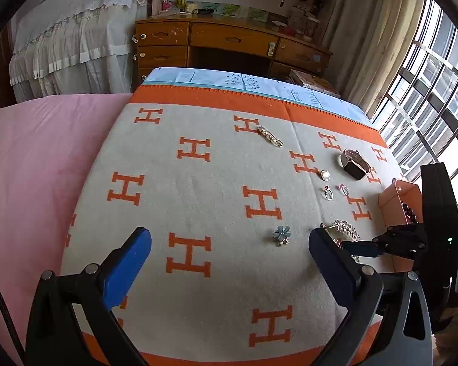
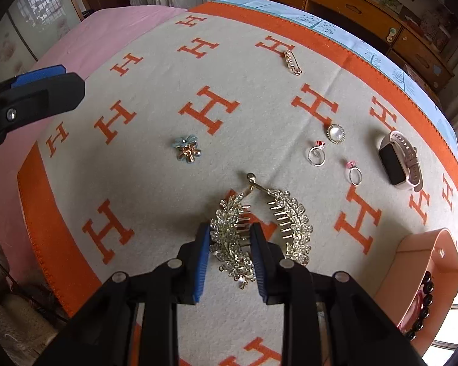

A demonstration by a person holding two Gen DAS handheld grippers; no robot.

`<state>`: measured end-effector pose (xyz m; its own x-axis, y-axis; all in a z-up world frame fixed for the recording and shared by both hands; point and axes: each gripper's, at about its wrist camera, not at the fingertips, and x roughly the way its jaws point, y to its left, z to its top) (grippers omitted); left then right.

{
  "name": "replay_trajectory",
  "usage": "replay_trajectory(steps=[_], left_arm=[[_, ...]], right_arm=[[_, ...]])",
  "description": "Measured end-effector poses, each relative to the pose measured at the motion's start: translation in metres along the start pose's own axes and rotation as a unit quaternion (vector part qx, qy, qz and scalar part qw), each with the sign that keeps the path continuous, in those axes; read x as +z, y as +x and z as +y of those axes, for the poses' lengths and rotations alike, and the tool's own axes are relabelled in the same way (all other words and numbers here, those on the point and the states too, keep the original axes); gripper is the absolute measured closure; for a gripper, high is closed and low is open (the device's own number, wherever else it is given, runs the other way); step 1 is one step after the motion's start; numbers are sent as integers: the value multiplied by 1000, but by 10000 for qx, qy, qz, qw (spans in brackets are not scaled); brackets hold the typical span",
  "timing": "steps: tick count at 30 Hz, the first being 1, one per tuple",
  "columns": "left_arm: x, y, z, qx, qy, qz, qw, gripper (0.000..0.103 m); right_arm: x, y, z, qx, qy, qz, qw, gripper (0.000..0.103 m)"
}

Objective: Organize jewelry
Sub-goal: 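Carry the hair comb into the pink box and open the right gripper, then grasp the white smartwatch with the left gripper and lift it toward the box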

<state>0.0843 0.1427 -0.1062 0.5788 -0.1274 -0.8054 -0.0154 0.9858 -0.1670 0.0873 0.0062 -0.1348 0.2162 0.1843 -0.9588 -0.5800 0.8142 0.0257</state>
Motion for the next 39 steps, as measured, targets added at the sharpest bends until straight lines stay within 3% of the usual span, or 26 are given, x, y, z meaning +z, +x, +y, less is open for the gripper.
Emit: replay_trajectory(steps=[6,13,17,23,27,33,39], left_arm=[[2,-4,-17,77,217,9,9997,1],[5,-1,-60,302,754,174,9965,1],[12,13,-86,246,1006,421,9937,1],[40,33,-129,-122,1116,681,9913,1],[71,55,-164,17,1331,648,9890,1],[110,111,-220,-46,2080,852,9744,7],[122,160,-264,-58,3110,982,9453,12]], right_arm=[[-13,-37,-10,373,491,-602,9963,77],[-44,-91,-30,609,980,-1398,9834,77],[-64,-121,-49,551,1258,-1836,9734,77],[-94,-151,-92,401,1834,-2333,9541,77],[-117,-153,-122,271,2276,-2438,9424,77],[-143,-141,-152,306,2705,-2376,9324,77],[-153,-135,-167,361,2799,-2332,9306,77]])
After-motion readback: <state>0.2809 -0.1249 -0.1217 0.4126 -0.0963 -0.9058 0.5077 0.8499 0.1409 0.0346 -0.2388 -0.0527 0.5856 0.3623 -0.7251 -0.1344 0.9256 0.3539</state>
